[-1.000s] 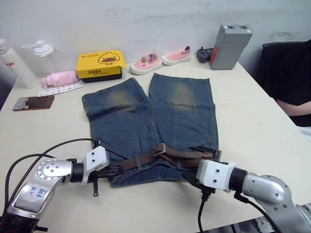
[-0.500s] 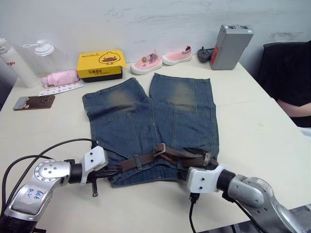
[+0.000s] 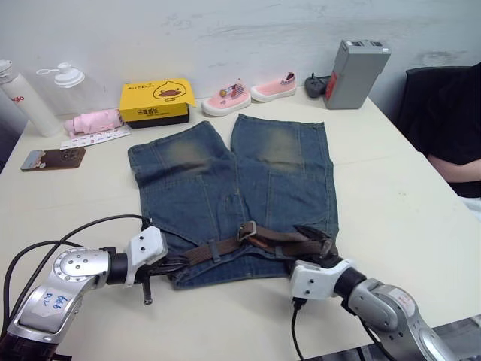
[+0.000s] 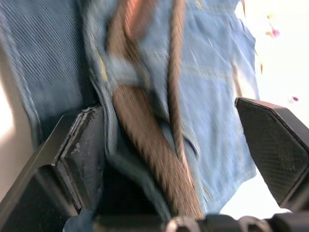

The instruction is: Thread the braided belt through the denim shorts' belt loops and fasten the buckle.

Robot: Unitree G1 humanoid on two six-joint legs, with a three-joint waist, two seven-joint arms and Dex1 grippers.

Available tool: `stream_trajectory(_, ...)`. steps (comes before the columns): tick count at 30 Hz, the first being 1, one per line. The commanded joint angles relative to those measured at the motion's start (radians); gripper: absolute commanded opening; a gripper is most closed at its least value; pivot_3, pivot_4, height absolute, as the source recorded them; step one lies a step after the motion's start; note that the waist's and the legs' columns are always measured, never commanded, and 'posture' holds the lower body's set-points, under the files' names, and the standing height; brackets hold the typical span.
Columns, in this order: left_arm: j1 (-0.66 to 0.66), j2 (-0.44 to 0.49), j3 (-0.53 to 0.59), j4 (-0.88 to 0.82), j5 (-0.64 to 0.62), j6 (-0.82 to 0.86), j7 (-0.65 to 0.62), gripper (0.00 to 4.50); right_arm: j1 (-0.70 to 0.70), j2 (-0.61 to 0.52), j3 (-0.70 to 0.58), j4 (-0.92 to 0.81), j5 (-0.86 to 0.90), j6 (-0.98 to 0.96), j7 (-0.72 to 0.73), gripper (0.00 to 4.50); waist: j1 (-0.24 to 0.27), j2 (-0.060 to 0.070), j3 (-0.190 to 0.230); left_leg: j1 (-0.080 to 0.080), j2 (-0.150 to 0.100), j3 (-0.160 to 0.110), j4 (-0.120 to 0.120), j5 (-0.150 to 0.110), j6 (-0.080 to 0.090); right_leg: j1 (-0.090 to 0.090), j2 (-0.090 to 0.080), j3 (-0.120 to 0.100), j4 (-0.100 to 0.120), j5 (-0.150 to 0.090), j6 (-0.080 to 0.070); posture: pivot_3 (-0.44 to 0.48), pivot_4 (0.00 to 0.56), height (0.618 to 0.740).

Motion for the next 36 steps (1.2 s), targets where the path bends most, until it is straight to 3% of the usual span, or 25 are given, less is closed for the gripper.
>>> stream_trajectory(1,0.007,-0.001,0.010,-0.008,-0.002,-0.002,0.002,0.00,0.025,-0.002,-0.055,0.008,-0.040,0.026,-0.005,4.48,0.000,0.000,0.000,0.000,0.000,0.000,0.000,0.000,0.000,0.000,0.000,0.000,0.000,0.000,0.000,0.000,0.150,0.706)
stream_trajectory(3,0.008,-0.002,0.010,-0.008,-0.002,-0.002,0.002,0.00,0.027,0.002,-0.053,0.005,-0.040,0.019,-0.001,4.24,0.000,0.000,0.000,0.000,0.000,0.000,0.000,0.000,0.000,0.000,0.000,0.000,0.000,0.000,0.000,0.000,0.150,0.706)
stream_trajectory(5,0.007,-0.003,0.009,-0.006,0.000,-0.004,0.002,0.00,0.028,0.004,-0.046,0.004,-0.043,0.010,0.001,3.68,0.000,0.000,0.000,0.000,0.000,0.000,0.000,0.000,0.000,0.000,0.000,0.000,0.000,0.000,0.000,0.000,0.150,0.706)
stream_trajectory(7,0.006,-0.004,0.008,-0.006,0.001,-0.004,0.003,0.00,0.028,0.004,-0.039,0.005,-0.051,0.004,0.003,2.82,-0.001,0.000,0.000,0.000,0.000,0.000,0.000,0.000,0.000,0.000,0.000,0.000,0.000,0.000,0.000,0.000,0.150,0.706)
stream_trajectory(8,0.007,-0.003,0.009,-0.005,0.000,-0.004,0.003,0.00,0.028,0.006,-0.033,0.006,-0.057,0.000,0.002,2.66,-0.001,0.000,0.000,0.000,0.000,0.000,0.000,0.000,0.000,0.000,0.000,0.000,0.000,0.000,0.000,0.000,0.150,0.706)
stream_trajectory(14,0.005,-0.006,0.014,-0.007,-0.001,-0.003,0.009,0.00,0.038,0.023,0.001,0.028,-0.081,-0.010,0.011,0.01,-0.002,0.001,0.000,0.000,0.001,0.000,-0.001,0.000,0.000,-0.001,0.001,0.000,0.000,0.000,-0.001,0.000,0.150,0.706)
stream_trajectory(18,0.010,-0.008,0.023,-0.017,0.002,0.005,0.025,0.00,0.042,0.036,0.016,0.053,-0.119,-0.006,-0.001,0.01,-0.003,0.001,0.000,0.000,0.001,0.000,0.000,0.000,0.000,-0.001,0.001,0.000,0.000,0.000,-0.001,0.000,0.150,0.706)
stream_trajectory(21,0.006,-0.027,0.046,-0.034,-0.026,0.031,0.048,0.89,0.046,0.059,0.017,0.053,-0.115,0.012,0.002,0.00,-0.003,0.000,0.000,0.000,0.001,0.000,0.000,0.000,0.000,-0.001,0.001,0.000,0.000,0.000,-0.001,0.000,0.150,0.706)
stream_trajectory(28,0.026,-0.016,0.035,-0.039,0.000,0.019,0.051,3.49,0.060,0.084,0.008,0.045,-0.146,-0.010,-0.011,0.00,-0.004,0.000,-0.001,0.000,0.001,0.000,-0.001,0.000,0.000,-0.001,0.001,0.000,0.001,-0.001,-0.001,0.000,0.150,0.706)
stream_trajectory(29,0.027,-0.016,0.035,-0.039,0.000,0.019,0.052,3.68,0.065,0.083,0.006,0.043,-0.153,-0.014,-0.013,0.00,-0.004,0.000,-0.001,0.000,0.001,0.000,-0.001,0.000,0.000,-0.001,0.001,0.000,0.000,-0.001,-0.001,0.000,0.150,0.706)
stream_trajectory(36,0.032,-0.015,0.026,-0.034,0.013,0.007,0.051,3.68,0.111,0.104,-0.001,0.028,-0.193,-0.038,-0.058,0.00,-0.002,0.000,-0.001,0.000,0.001,-0.001,-0.001,0.000,0.000,-0.001,0.001,0.000,0.000,-0.001,-0.001,0.000,0.150,0.706)
